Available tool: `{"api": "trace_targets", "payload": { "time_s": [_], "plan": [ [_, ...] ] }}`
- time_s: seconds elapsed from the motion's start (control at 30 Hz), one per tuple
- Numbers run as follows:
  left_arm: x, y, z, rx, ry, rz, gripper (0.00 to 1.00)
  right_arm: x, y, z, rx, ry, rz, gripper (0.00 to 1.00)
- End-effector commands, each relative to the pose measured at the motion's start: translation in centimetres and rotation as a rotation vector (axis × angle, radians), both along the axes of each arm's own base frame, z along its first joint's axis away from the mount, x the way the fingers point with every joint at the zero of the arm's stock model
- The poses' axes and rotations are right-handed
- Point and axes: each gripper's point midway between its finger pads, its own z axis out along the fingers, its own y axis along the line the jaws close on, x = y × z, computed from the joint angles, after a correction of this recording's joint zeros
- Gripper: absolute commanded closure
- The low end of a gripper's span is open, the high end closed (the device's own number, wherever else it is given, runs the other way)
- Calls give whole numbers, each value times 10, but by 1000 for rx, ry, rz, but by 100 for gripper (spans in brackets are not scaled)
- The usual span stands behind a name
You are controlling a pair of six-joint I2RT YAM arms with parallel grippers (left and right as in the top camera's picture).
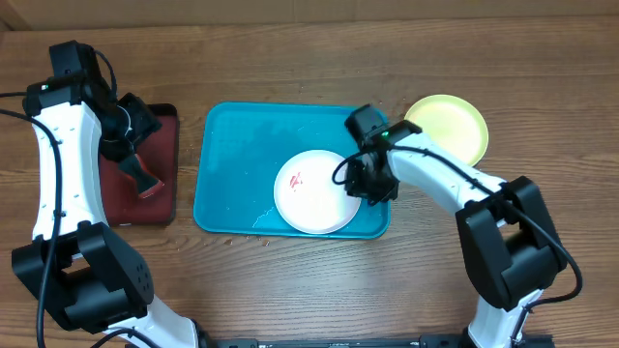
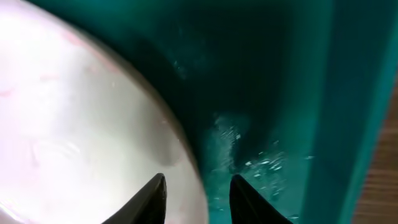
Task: Clean dirty plates on tray and stack at the side
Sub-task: 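Move the right gripper to the pink-white plate's rim and drag it left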
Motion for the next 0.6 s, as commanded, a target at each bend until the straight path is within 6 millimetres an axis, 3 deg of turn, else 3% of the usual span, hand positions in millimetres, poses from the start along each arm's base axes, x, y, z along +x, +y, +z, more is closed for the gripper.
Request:
{"api": "trace_targets", "payload": {
  "time_s": [0.0,0.27,0.47,0.57],
  "plan": [
    [-1,-2,-3,-6,9,-4,41,-9,6,-7,-13,21,-88,67],
    [-1,-1,-4,-1,11,-2,42,-14,9,-19,-60,-8,-193,70],
    [-1,0,-13,-5,33,-2,45,0,12,-21,-35,-69,-201,96],
    [-3,-1,-22,-16,66,-2,46,9,11,-20,-44,-115,-194,96]
  ]
}}
